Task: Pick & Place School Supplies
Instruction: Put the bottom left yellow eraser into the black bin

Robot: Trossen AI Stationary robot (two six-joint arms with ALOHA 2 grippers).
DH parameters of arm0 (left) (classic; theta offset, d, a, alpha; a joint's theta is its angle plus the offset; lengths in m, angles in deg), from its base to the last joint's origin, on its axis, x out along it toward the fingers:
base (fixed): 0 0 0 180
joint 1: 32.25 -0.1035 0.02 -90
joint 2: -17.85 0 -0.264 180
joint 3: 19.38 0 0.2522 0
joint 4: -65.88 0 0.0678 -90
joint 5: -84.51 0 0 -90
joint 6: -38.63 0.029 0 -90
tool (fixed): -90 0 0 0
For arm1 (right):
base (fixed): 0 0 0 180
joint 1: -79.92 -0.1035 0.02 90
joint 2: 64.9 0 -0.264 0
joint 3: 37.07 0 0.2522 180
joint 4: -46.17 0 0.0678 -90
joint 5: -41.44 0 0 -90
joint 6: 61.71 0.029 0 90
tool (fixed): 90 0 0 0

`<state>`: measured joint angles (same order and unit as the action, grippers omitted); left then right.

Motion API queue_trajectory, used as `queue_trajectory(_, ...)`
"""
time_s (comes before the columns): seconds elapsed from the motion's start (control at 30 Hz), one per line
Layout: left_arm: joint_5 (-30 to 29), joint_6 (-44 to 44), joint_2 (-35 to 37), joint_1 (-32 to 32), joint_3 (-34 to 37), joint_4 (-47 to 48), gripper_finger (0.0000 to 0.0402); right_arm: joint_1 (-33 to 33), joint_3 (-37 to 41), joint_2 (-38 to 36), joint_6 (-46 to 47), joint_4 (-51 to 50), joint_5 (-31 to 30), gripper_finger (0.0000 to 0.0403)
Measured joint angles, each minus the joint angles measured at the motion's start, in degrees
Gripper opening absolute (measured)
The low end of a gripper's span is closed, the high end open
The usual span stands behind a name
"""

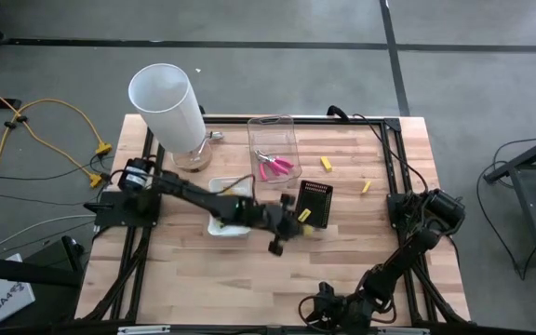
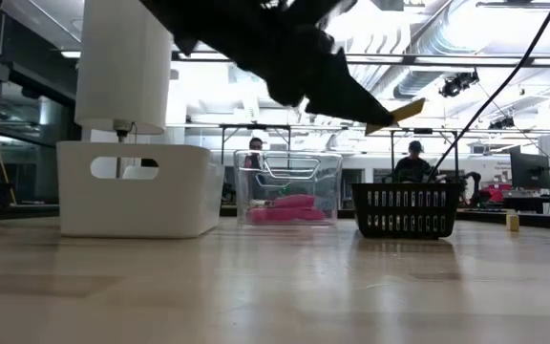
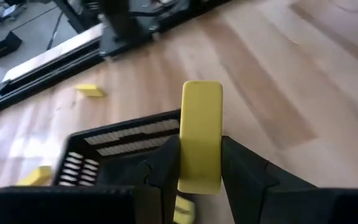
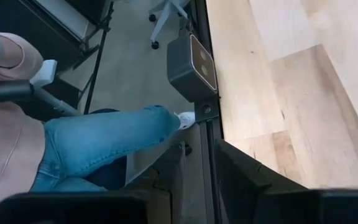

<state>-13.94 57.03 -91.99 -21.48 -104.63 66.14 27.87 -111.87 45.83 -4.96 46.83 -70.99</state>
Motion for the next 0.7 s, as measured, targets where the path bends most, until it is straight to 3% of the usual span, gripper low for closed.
queue_trajectory(0.37, 11.86, -7.57, -0.88, -10.58, -0.05, -2.03, 0.0101, 0.02, 0.02, 0.00, -1.53, 0.68, -0.10, 0.0078)
queue_trajectory(0.57, 16.36, -8.03, -4.63, -11.27, -0.09, -7.45, 0.0101, 0.02, 0.04, 0.00, -1.66, 0.90, -0.05, 0.0078)
queue_trajectory(0.7, 15.53, -7.75, -7.24, -10.76, -0.08, -9.13, 0.0101, 0.02, 0.04, 0.00, -1.64, 1.45, -0.06, 0.0078)
